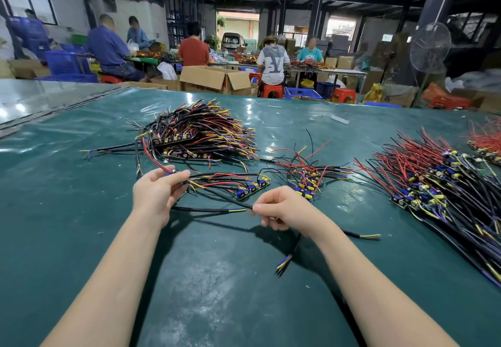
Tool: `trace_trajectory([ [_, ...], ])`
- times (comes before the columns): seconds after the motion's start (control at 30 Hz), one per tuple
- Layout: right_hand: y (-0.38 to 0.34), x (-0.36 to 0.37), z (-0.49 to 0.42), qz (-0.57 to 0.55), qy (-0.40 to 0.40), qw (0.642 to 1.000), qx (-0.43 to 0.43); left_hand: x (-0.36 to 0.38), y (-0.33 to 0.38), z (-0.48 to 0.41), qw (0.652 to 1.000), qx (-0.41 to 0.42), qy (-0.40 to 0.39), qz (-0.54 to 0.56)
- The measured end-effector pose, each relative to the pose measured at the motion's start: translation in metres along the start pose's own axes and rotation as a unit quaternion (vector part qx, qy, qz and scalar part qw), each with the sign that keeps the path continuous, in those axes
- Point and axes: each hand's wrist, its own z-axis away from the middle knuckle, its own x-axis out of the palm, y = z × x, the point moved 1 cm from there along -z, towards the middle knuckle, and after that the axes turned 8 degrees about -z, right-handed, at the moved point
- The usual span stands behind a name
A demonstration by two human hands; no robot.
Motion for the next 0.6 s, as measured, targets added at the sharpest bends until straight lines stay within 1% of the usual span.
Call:
trace_trajectory([
  [0.1,0.002,-0.005,-0.001,-0.007,0.018,1.0,-0.005,0.001,-0.001,-0.001,1.0,-0.004,0.022,0.019],
  [0.2,0.005,-0.003,-0.002,-0.082,-0.014,0.996,-0.012,0.001,-0.002,-0.001,0.999,0.001,0.027,0.029],
  [0.27,0.005,-0.01,0.001,-0.132,0.001,0.991,-0.006,0.004,-0.001,0.002,0.999,0.014,0.022,0.027],
  [0.3,0.005,-0.016,0.002,-0.143,0.027,0.989,-0.004,0.006,0.0,0.003,0.999,0.021,0.017,0.024],
  [0.33,0.005,-0.022,0.003,-0.134,0.07,0.988,-0.01,0.007,0.0,0.004,0.999,0.028,0.012,0.022],
  [0.4,0.004,-0.029,0.002,-0.065,0.201,0.976,-0.048,0.012,0.0,0.006,0.999,0.041,-0.004,0.01],
  [0.43,0.003,-0.031,0.002,-0.021,0.286,0.955,-0.081,0.015,-0.001,0.008,0.999,0.049,-0.014,-0.002],
  [0.47,-0.001,-0.031,0.003,0.025,0.372,0.92,-0.118,0.019,-0.002,0.01,0.998,0.056,-0.023,-0.016],
  [0.5,-0.007,-0.029,0.006,0.067,0.447,0.878,-0.156,0.021,-0.002,0.012,0.997,0.063,-0.029,-0.028],
  [0.53,-0.014,-0.026,0.008,0.096,0.499,0.838,-0.199,0.023,-0.003,0.014,0.996,0.068,-0.033,-0.037],
  [0.57,-0.021,-0.022,0.01,0.111,0.515,0.814,-0.244,0.025,-0.003,0.016,0.996,0.073,-0.036,-0.039],
  [0.6,-0.028,-0.016,0.011,0.121,0.504,0.809,-0.278,0.028,-0.002,0.018,0.995,0.078,-0.041,-0.037],
])
